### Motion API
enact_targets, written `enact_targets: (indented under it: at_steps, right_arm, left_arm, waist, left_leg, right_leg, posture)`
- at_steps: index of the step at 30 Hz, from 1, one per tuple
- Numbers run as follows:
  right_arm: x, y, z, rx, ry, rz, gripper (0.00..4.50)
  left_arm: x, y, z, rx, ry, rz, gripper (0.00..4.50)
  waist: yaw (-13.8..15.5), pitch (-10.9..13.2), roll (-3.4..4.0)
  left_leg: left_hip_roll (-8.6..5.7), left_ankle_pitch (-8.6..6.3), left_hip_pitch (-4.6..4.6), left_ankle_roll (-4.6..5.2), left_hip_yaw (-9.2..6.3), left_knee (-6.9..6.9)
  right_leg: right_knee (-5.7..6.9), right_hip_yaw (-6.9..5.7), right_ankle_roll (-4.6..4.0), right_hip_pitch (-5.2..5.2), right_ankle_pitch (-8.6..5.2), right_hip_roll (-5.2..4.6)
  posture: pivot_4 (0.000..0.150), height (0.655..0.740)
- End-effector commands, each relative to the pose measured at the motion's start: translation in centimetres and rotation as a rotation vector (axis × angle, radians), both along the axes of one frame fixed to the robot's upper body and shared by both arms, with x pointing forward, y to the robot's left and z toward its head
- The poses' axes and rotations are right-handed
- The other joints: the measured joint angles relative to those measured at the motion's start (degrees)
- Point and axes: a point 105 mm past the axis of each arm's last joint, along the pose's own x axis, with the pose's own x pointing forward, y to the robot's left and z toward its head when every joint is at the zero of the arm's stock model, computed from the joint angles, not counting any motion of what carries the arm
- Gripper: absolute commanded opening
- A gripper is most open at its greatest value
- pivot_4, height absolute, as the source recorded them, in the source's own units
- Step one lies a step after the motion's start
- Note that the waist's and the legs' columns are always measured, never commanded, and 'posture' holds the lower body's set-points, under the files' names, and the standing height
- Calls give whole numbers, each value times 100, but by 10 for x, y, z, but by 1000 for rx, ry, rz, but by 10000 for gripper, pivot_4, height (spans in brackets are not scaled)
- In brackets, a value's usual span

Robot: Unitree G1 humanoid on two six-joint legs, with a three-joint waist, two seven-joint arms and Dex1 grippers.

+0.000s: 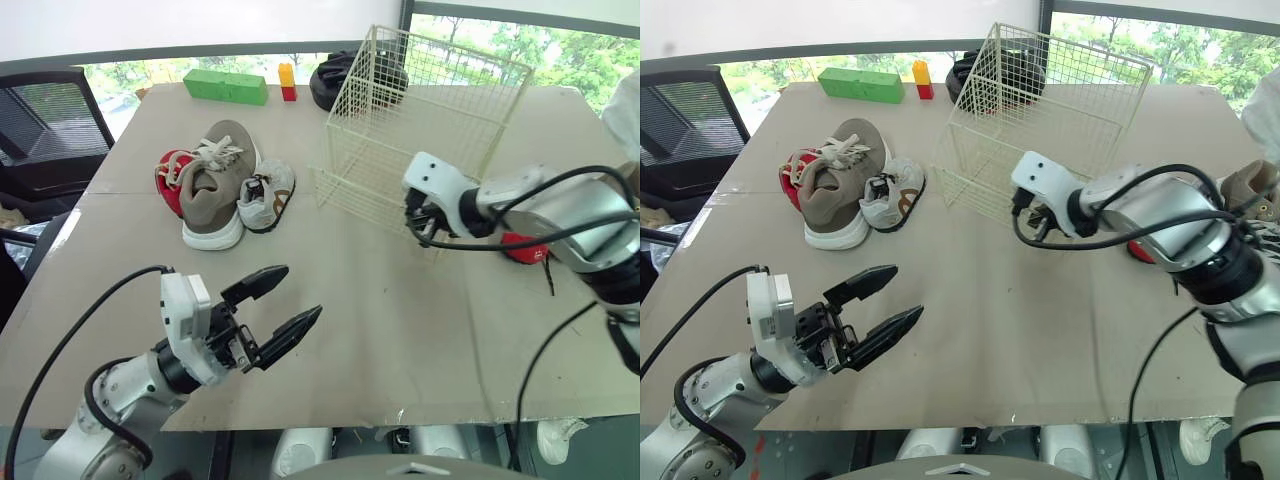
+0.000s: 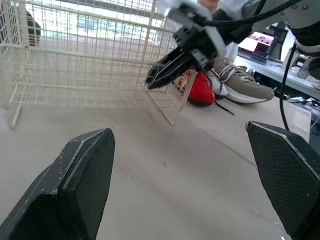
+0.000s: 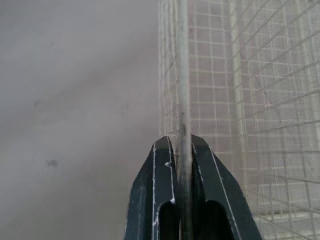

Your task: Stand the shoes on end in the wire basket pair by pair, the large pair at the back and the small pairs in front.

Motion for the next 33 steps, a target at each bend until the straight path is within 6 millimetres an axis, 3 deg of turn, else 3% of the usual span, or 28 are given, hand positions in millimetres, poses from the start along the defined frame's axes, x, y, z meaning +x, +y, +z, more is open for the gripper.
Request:
enact_targets:
  at_steps: [1, 3, 7, 12, 18, 24, 31, 33]
  right_arm:
    - [-14, -2, 8, -45, -73, 255, 603]
    - [-21, -8, 7, -37, -73, 412, 603]
    - [-10, -27, 0, -137, -105, 466, 603]
    - [-2, -27, 3, -119, -123, 486, 603]
    - [4, -19, -1, -105, -168, 527, 603]
    - [7, -36, 0, -140, -186, 548, 603]
    - [12, -32, 5, -73, -211, 561, 603]
    - [11, -30, 17, 3, -251, 577, 6138]
  left_arm:
    - [-6, 4, 3, 7, -48, -9, 45000]
    - [-8, 11, -2, 22, -43, 10, 45000]
    - [-9, 24, -7, 23, -35, 52, 45000]
    - [-11, 34, -12, 37, -26, 82, 45000]
    - [-9, 30, -9, 44, -36, 78, 45000]
    - [-2, 27, 0, 55, -55, 76, 45000]
    - [5, 26, 3, 54, -70, 77, 45000]
    - [7, 28, 3, 54, -73, 79, 45000]
  waist:
    - [-22, 3, 4]
    - [-70, 4, 6]
    - [-163, 6, 6]
    - [-165, 6, 5]
    - [-179, 5, 4]
    - [-159, 5, 5]
    - [-165, 6, 5]
    - [-171, 6, 6]
  left_leg:
    - [0, -1, 0, 1, 1, -1]
    - [2, -1, 1, 1, 6, -4]
    - [8, -1, 9, 1, 7, -6]
    - [10, 0, 23, -1, 5, -1]
    - [15, 0, 29, -2, 6, 5]
    - [21, -1, 30, -3, 7, 5]
    - [19, -1, 28, -4, 8, 4]
    - [19, -1, 29, -4, 8, 4]
  right_leg:
    - [-1, 0, 1, 0, 0, 1]
    - [-2, 3, 3, -3, 0, 4]
    - [3, 3, 2, 1, -1, 12]
    - [6, 4, 1, 13, -1, 15]
    - [7, 8, -1, 17, 0, 14]
    - [8, 5, -4, 17, 2, 10]
    - [7, 5, -4, 16, 2, 5]
    - [7, 5, -6, 17, 4, 4]
  posture:
    - [1500, 7400]
    - [1500, 7400]
    - [1500, 7400]
    - [1500, 7400]
    - [1500, 7400]
    - [1500, 7400]
    - [1500, 7400]
    - [1500, 7400]
